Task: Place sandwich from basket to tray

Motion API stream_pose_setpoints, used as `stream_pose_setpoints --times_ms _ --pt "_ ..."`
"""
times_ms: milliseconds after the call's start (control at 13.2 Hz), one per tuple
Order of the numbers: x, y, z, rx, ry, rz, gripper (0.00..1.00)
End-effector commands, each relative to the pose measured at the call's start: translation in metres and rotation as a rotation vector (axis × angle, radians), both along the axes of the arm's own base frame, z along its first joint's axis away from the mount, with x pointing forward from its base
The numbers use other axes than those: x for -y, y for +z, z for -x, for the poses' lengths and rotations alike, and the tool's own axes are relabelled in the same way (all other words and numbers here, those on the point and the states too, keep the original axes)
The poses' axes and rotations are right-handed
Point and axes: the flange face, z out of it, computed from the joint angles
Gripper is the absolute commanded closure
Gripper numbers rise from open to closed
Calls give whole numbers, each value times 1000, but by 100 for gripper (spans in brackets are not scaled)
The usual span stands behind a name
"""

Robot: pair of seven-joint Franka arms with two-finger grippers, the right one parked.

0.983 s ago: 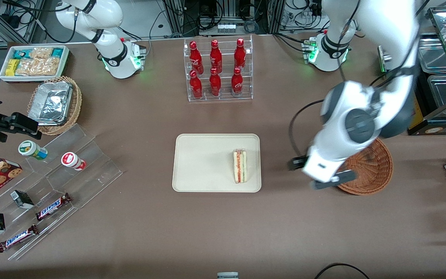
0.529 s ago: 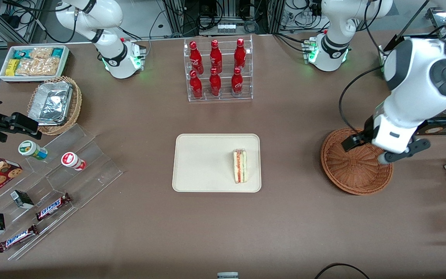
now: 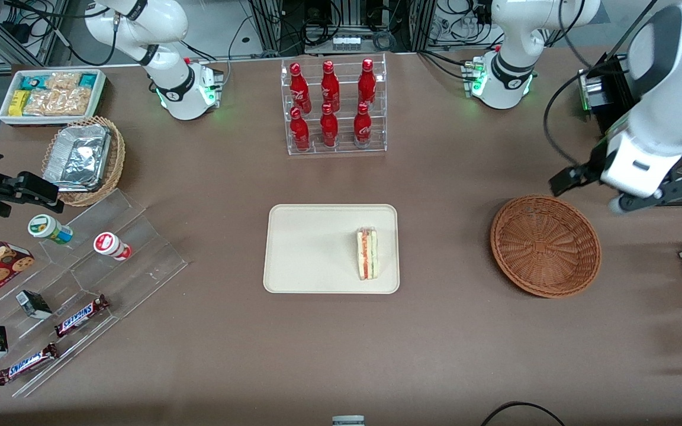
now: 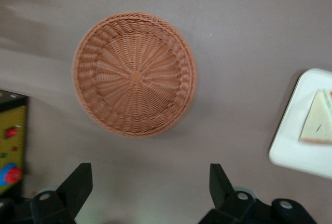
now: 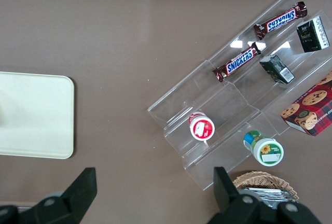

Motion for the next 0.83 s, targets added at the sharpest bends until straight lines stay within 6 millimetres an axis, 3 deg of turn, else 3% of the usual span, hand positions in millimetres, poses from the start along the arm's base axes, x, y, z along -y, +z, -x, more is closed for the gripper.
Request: stream_pose_setpoints --times_ms 0,303,756 --pt "-2 25 5 -11 -152 -36 0" --pt "-11 53 7 -12 -242 -8 0" --pt "-5 58 6 -3 -281 59 0"
